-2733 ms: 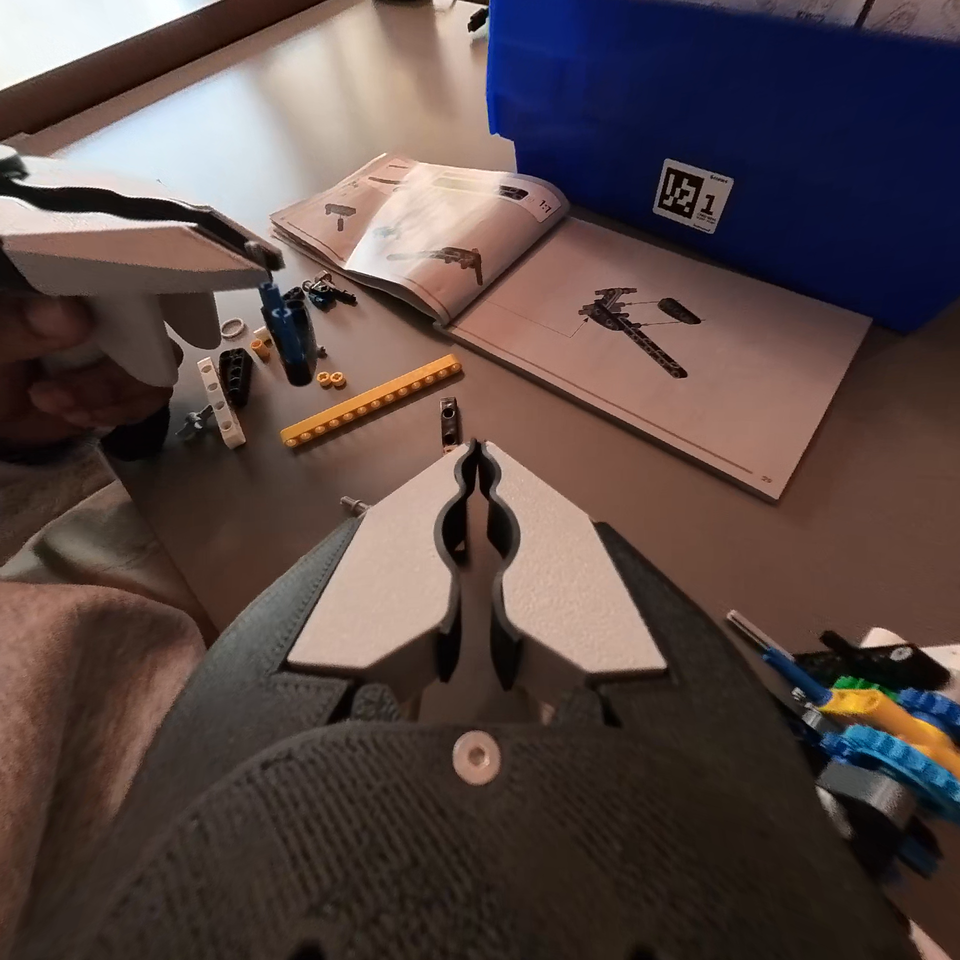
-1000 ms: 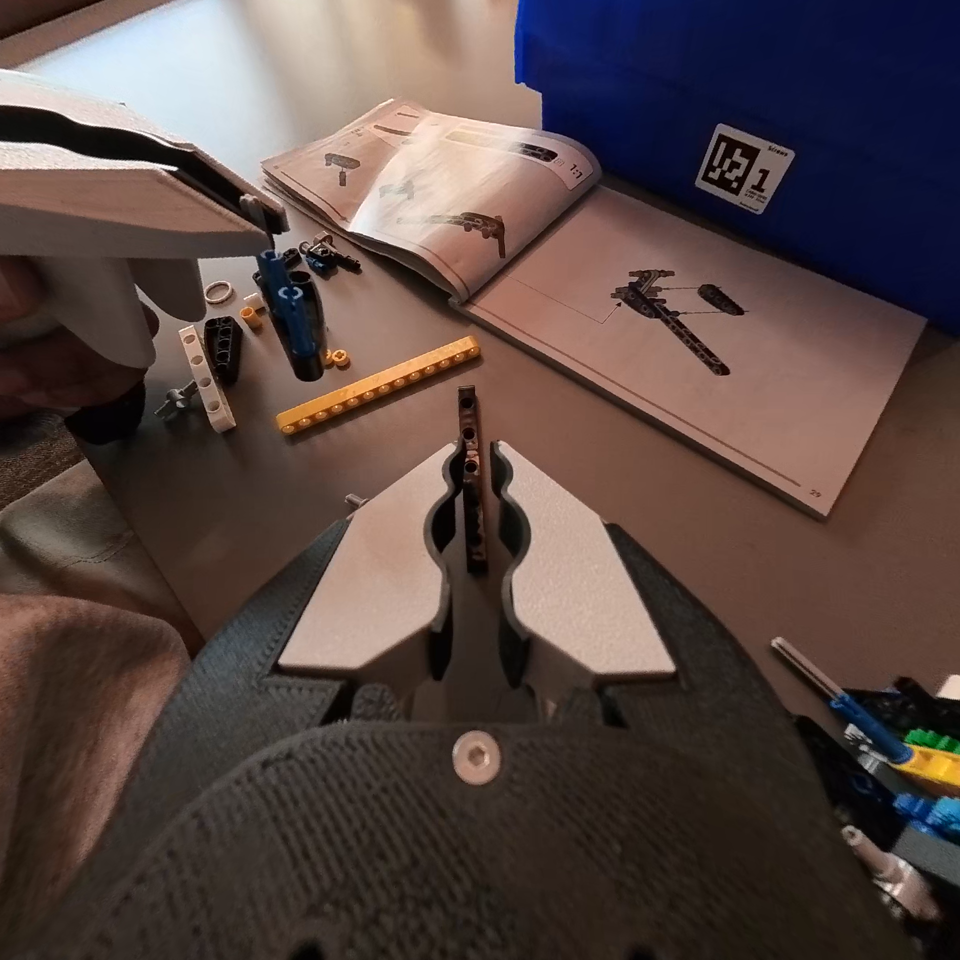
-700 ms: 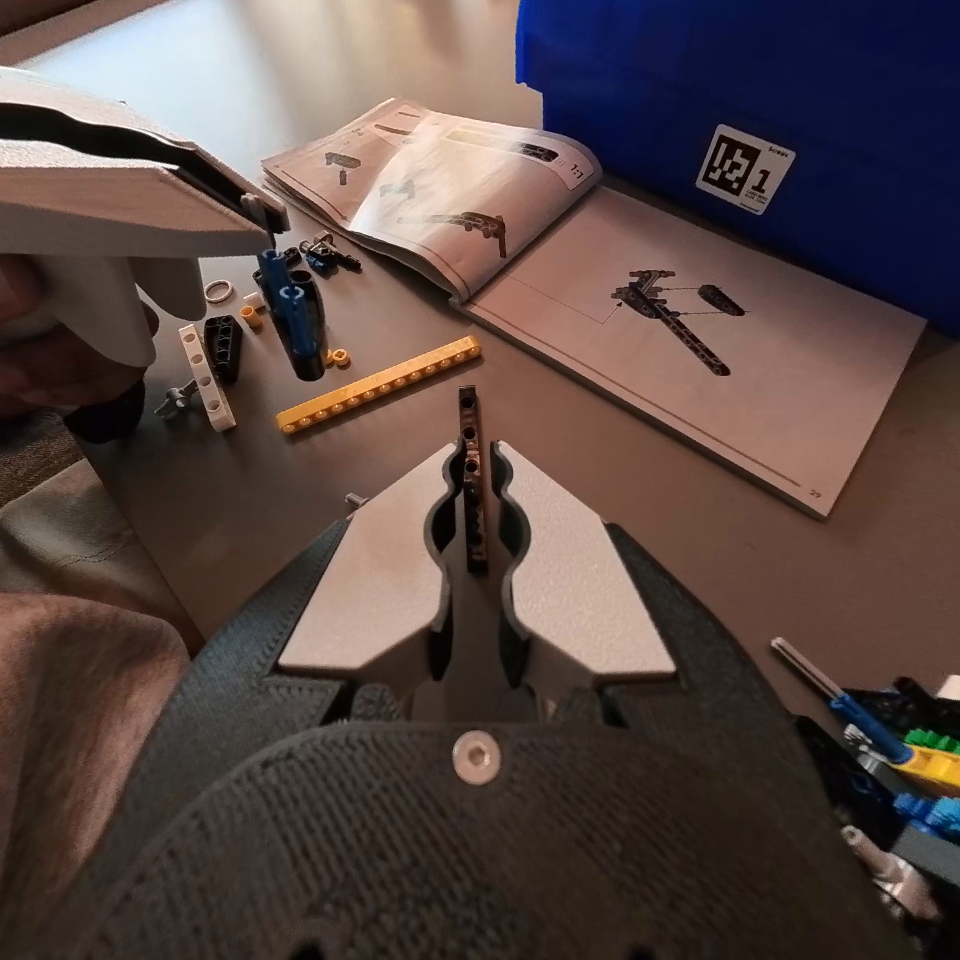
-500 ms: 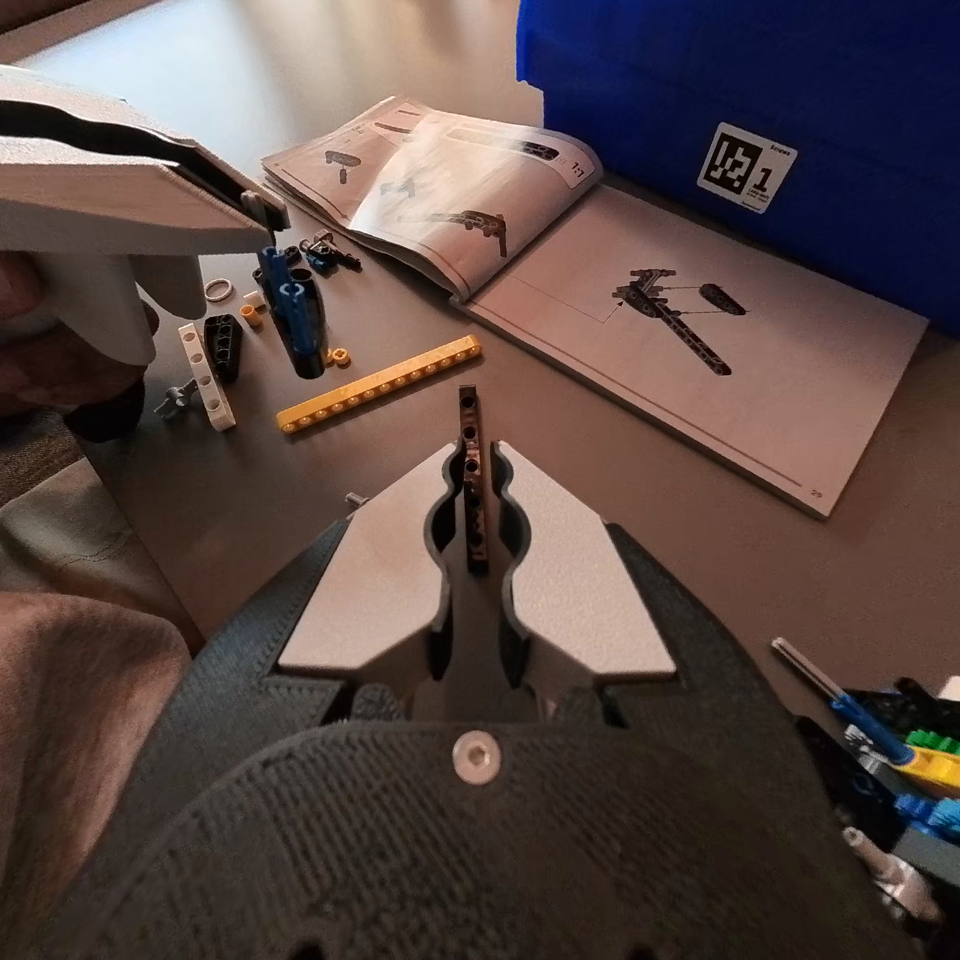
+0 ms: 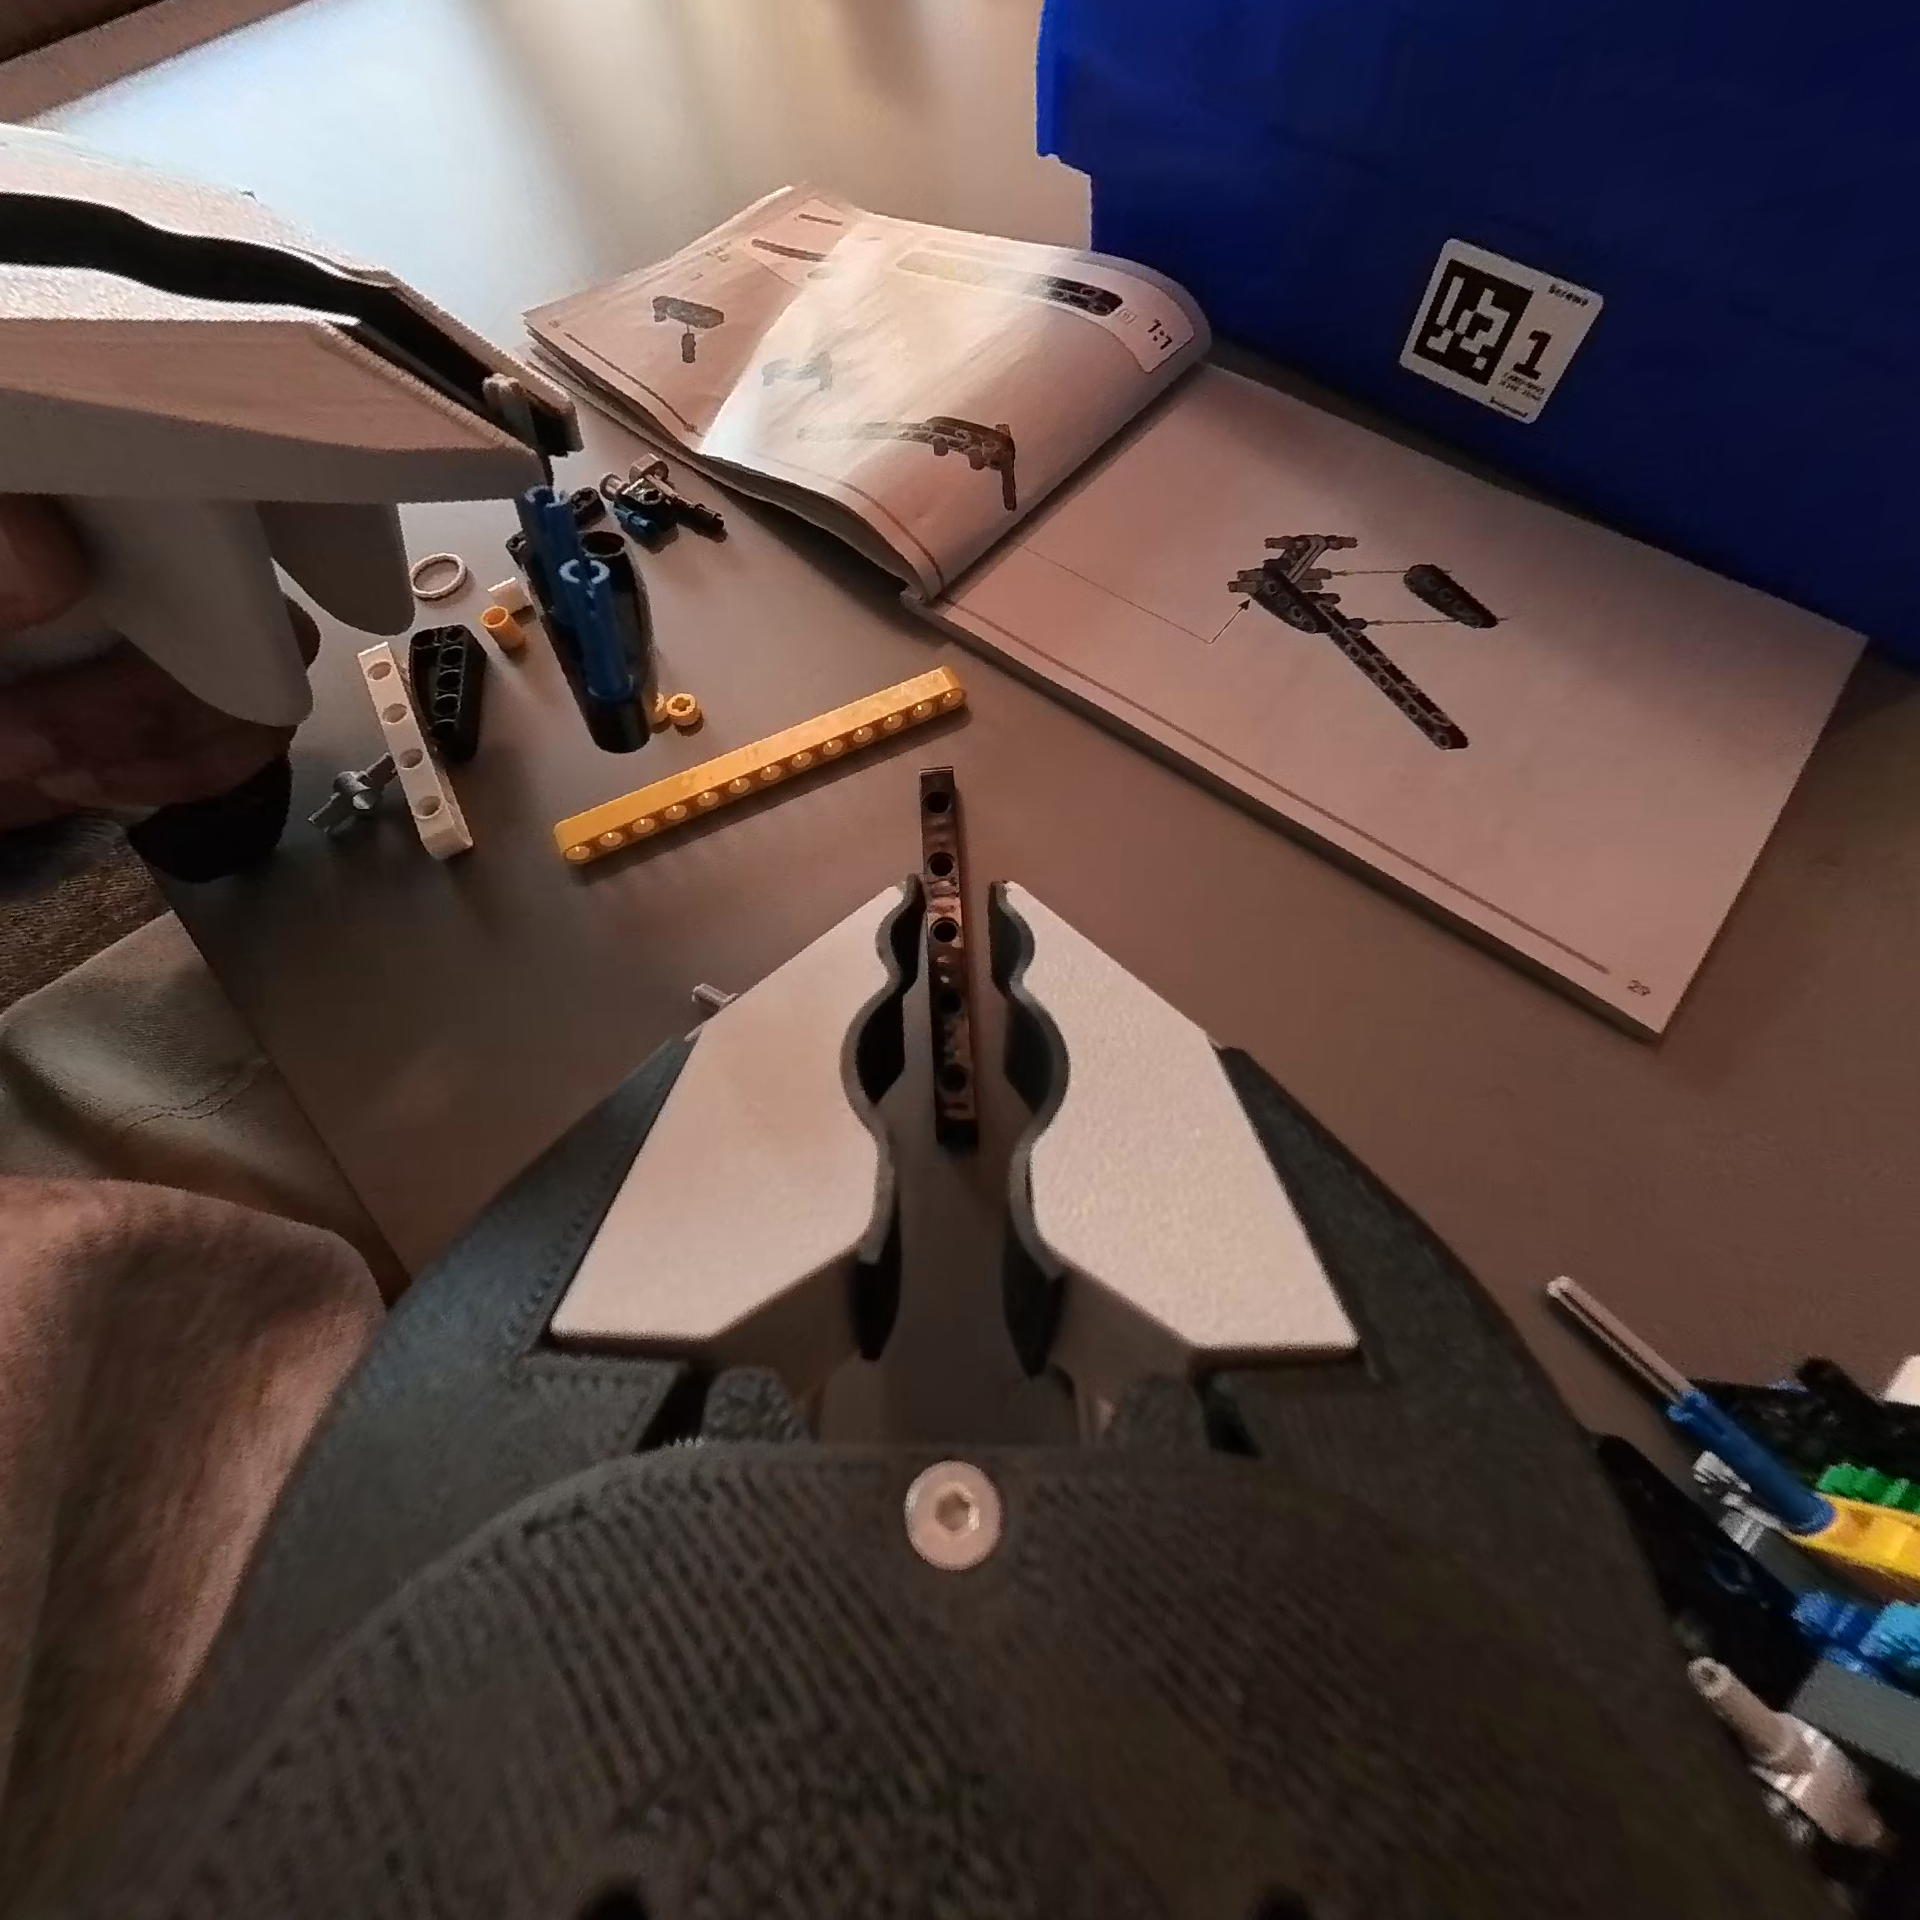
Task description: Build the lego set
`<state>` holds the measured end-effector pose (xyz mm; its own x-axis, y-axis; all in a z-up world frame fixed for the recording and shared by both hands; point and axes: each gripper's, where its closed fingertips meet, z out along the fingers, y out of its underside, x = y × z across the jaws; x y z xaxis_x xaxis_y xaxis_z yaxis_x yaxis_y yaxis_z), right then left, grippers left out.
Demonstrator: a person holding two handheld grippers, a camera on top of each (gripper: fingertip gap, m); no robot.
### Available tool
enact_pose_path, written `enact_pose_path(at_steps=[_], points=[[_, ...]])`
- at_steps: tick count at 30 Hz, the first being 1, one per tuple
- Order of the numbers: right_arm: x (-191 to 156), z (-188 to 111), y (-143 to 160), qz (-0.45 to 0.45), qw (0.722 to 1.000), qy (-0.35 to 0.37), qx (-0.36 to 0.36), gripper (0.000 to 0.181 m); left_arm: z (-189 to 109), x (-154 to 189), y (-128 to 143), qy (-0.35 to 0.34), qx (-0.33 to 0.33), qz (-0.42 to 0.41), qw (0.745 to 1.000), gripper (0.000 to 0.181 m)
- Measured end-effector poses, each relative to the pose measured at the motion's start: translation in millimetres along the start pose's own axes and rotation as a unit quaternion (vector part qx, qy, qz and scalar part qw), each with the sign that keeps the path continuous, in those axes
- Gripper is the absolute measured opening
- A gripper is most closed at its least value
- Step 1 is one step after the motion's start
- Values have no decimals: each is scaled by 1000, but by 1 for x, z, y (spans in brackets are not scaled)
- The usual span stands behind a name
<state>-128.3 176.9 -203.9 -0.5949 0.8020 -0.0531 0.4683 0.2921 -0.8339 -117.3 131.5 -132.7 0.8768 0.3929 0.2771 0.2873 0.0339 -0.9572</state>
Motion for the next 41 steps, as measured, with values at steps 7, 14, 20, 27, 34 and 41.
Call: enact_pose_path(at_steps=[7, 14, 20, 27, 34, 41], points=[[0, 2, 4, -2, 1000, 2, -13, 16, 0, 0, 0, 1, -1, -2, 1000, 1], [0, 4, 9, -4, 1000, 3, -31, 20, 0, -1, 1, 1, -2, -4, 1000, 1], [0, 7, 12, -7, 999, 8, -41, 21, 0, -2, 1, 1, -4, -14, 1000, 1], [-3, 10, 20, -23, 997, 7, -68, 19, 2, -7, 8, 14, -22, -73, 997, 1], [-3, -1, 10, -43, 999, 10, -29, 7, 5, -9, 24, 27, -69, -137, 988, 1], [-9, -31, -13, -146, 989, 5, 20, 7, 10, -12, 60, 21, -184, -203, 962, 1]])
